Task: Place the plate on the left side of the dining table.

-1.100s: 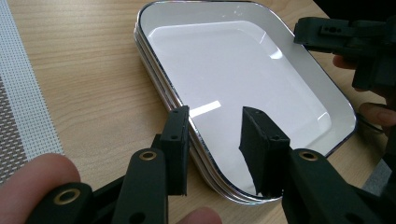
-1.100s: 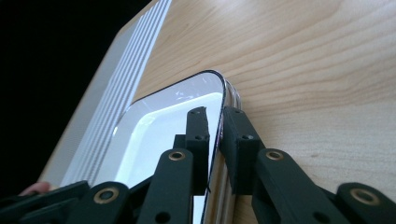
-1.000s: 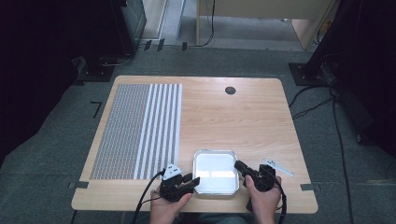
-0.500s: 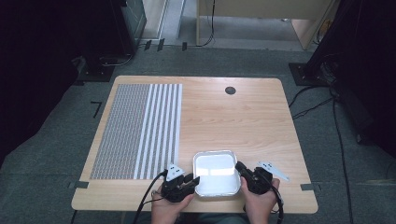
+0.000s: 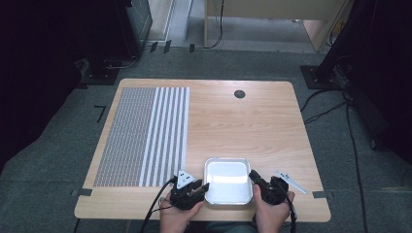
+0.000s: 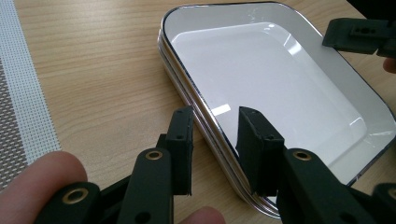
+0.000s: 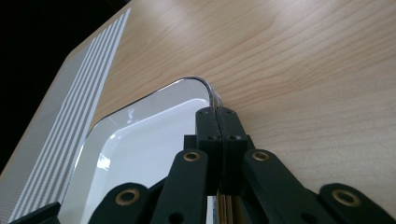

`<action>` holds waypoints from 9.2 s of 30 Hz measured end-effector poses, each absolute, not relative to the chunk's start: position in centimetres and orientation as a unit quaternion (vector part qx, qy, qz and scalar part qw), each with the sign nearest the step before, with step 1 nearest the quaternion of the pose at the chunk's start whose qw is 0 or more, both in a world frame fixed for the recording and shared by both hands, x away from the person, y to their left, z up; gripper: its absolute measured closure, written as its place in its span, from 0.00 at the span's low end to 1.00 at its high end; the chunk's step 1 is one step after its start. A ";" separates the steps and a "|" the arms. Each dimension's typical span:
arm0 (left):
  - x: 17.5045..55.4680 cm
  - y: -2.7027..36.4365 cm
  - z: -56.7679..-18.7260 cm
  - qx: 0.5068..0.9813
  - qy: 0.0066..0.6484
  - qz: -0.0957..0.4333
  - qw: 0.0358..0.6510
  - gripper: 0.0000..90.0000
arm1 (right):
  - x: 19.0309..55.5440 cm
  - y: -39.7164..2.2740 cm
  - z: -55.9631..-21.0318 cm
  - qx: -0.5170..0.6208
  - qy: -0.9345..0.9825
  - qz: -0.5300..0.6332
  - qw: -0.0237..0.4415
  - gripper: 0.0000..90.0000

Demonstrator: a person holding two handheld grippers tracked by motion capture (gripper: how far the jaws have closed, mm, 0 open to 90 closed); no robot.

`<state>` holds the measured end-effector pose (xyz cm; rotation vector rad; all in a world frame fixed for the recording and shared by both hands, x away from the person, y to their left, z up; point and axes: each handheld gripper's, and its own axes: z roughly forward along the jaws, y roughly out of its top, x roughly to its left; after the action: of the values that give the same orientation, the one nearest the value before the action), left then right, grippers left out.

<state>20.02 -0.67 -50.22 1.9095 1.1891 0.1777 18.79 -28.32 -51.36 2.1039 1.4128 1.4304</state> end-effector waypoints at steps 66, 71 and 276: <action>19.5 -4.5 -49.4 0.768 0.475 0.085 0.421 0.82 | 18.8 -29.0 -50.2 0.713 0.504 0.448 0.192 1.00; 20.0 -4.3 -49.0 0.769 0.480 0.080 0.414 0.87 | 18.5 -28.8 -49.8 0.704 0.512 0.447 0.205 1.00; 41.3 20.8 -49.5 0.641 0.677 0.172 0.318 0.95 | 46.7 -0.8 -51.5 0.612 0.656 0.417 0.143 0.96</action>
<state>41.30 20.81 -49.54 1.6865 1.7817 0.4524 46.70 -0.80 -51.45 1.7651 1.8932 1.2037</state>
